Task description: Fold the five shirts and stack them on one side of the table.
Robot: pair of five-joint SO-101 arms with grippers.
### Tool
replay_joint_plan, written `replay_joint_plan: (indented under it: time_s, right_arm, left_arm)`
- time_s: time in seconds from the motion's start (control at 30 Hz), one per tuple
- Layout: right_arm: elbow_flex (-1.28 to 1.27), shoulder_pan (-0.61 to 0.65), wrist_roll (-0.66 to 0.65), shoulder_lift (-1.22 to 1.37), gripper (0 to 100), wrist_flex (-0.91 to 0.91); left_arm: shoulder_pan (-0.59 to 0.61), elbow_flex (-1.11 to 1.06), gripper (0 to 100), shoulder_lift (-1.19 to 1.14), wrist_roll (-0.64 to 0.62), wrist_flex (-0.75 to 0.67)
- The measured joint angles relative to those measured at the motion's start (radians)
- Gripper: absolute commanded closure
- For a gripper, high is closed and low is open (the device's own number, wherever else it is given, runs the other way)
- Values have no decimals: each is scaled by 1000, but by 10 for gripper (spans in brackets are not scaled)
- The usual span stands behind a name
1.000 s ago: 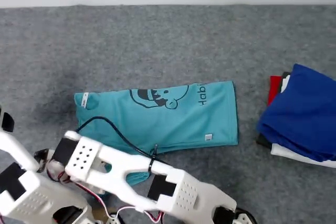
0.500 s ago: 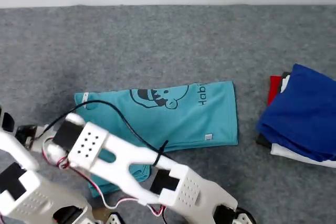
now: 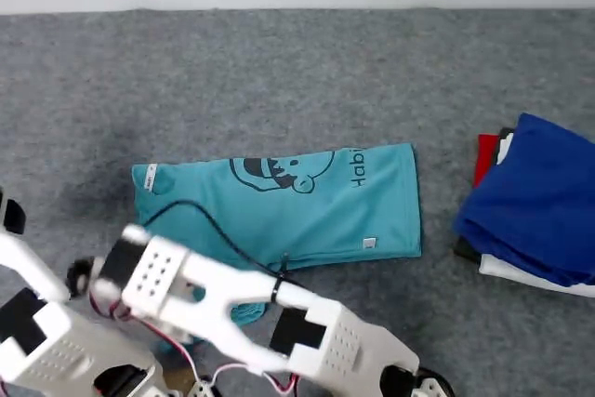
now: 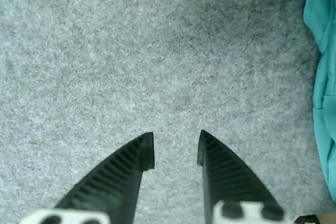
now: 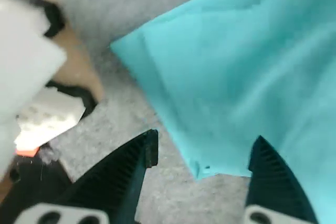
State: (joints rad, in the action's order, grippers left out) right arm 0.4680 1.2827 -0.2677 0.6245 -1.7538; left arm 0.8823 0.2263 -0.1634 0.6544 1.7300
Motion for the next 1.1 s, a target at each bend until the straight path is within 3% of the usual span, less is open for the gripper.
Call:
replay_joint_plan:
  time_s: [0.47, 0.7, 1.1]
  right_arm:
    - [-14, -31, 3, 164, 702, 44]
    - [2, -60, 3, 184, 931, 98]
    - [-15, -101, 3, 141, 989, 140]
  left_arm:
    - [0, 0, 852, 0, 2, 0]
    - [0, 0, 852, 0, 3, 0]
    - [0, 0, 852, 0, 3, 0]
